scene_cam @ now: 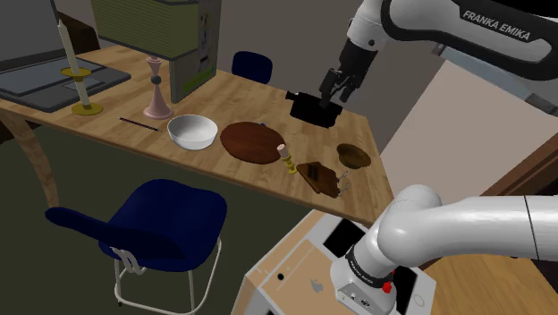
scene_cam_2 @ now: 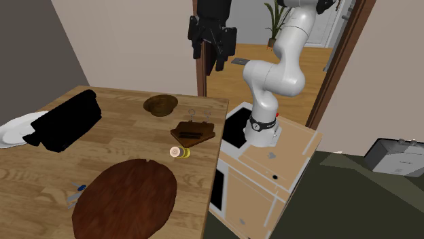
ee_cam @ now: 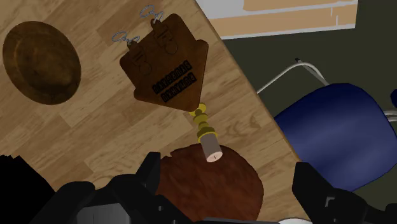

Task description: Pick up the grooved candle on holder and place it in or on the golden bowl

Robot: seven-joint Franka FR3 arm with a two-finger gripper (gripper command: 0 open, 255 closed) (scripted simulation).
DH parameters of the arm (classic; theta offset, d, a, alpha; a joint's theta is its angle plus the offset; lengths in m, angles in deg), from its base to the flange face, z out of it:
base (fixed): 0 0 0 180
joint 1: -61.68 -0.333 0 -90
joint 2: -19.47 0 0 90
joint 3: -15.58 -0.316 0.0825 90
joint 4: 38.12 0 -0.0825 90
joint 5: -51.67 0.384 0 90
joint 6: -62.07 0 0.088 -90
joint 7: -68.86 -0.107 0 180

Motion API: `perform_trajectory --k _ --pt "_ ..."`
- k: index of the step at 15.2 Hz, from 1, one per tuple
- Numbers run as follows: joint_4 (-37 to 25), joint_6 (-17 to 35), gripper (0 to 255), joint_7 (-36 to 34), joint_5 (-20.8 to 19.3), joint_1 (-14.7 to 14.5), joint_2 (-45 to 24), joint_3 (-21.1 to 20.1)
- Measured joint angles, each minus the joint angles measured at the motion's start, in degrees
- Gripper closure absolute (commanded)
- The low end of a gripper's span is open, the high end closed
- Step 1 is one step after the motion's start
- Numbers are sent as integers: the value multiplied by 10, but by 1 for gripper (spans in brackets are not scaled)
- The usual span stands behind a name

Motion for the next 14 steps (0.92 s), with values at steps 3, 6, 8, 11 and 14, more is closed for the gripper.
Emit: perform_trajectory --k 3,6,8,11,14 --pt "26 28 0 -1 -7 0 2 -2" --pt "95 96 0 -6 -24 2 14 -6" --pt "130 138 0 -14 -34 2 14 -13" --pt "178 215 0 -26 -55 5 -6 -19" --pt "230 297 0 -40 -81 14 -24 -25"
